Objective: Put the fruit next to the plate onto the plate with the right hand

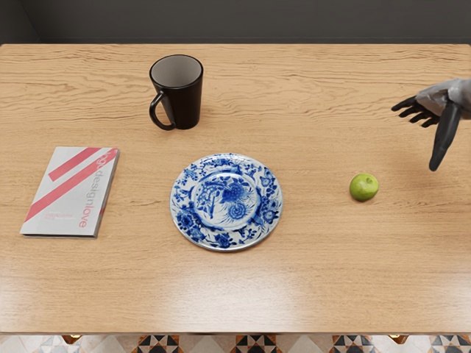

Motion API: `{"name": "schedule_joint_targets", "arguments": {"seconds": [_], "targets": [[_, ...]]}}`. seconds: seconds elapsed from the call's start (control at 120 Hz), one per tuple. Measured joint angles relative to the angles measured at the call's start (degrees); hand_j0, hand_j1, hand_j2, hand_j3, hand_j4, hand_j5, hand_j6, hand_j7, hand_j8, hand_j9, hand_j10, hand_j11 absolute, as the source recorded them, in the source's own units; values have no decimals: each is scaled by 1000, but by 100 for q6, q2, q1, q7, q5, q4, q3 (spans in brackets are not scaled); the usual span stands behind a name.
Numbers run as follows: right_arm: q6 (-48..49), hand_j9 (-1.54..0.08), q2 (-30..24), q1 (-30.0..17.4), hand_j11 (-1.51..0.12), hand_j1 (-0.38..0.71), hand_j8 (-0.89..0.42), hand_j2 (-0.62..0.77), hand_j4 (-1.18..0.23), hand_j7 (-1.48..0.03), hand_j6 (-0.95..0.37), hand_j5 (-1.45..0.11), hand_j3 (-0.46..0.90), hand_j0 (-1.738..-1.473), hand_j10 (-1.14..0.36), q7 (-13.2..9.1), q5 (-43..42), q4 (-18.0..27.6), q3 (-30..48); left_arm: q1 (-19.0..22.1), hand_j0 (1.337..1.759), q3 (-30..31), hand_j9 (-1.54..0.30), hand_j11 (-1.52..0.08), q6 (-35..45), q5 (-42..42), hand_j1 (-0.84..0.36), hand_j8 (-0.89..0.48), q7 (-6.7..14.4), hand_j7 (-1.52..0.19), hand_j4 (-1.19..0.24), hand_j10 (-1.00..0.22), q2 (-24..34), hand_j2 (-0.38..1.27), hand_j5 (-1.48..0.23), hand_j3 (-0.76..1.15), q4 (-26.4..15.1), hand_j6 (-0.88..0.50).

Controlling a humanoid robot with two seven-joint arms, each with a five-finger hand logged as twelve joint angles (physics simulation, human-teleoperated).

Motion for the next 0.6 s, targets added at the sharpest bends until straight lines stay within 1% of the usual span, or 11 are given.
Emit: {"name": "schedule_joint_targets", "arguments": {"seconds": [0.1, 0.25, 0.417, 0.45, 0.475, 0.6], "targets": [[0, 0, -8, 3, 0, -349, -4, 0, -4, 0, -5, -1, 0, -1658, -3, 0, 84, -24, -8, 0, 1658, 0, -11, -11, 0, 0, 339, -9, 0, -11, -9, -9, 0, 2, -11, 0, -1, -9], [0, 0, -27, -18, 0, -349, -4, 0, -4, 0, -5, 0, 0, -1658, -3, -1, 691, -17, -10, 0, 1658, 0, -11, -11, 0, 0, 339, -9, 0, -11, -9, -9, 0, 2, -11, 0, -1, -9], [0, 0, -80, -62, 0, -349, -4, 0, -4, 0, -5, 0, 0, -1658, -3, -1, 828, 21, -7, 0, 1658, 0, -11, -11, 0, 0, 339, -9, 0, -11, -9, -9, 0, 2, -11, 0, -1, -9], [1, 0, -100, -56, 0, -349, -4, 0, -4, 0, -5, 0, 0, -1658, -3, -1, 832, 134, 15, 0, 1658, 0, -11, -11, 0, 0, 339, -9, 0, -11, -9, -9, 0, 2, -11, 0, -2, -9], [1, 0, -151, -51, 0, -349, -4, 0, -4, 0, -5, 0, 0, -1658, -3, -1, 802, 309, 46, 0, 1658, 0, -11, -11, 0, 0, 339, -9, 0, -11, -9, -9, 0, 2, -11, 0, -2, -9], [0, 0, -442, -33, 0, -349, -4, 0, -4, 0, -5, 0, 0, -1658, -3, -1, 356, 1643, 273, 0, 1658, 0, -11, -11, 0, 0, 339, -9, 0, -11, -9, -9, 0, 2, -11, 0, -1, -9]]}}
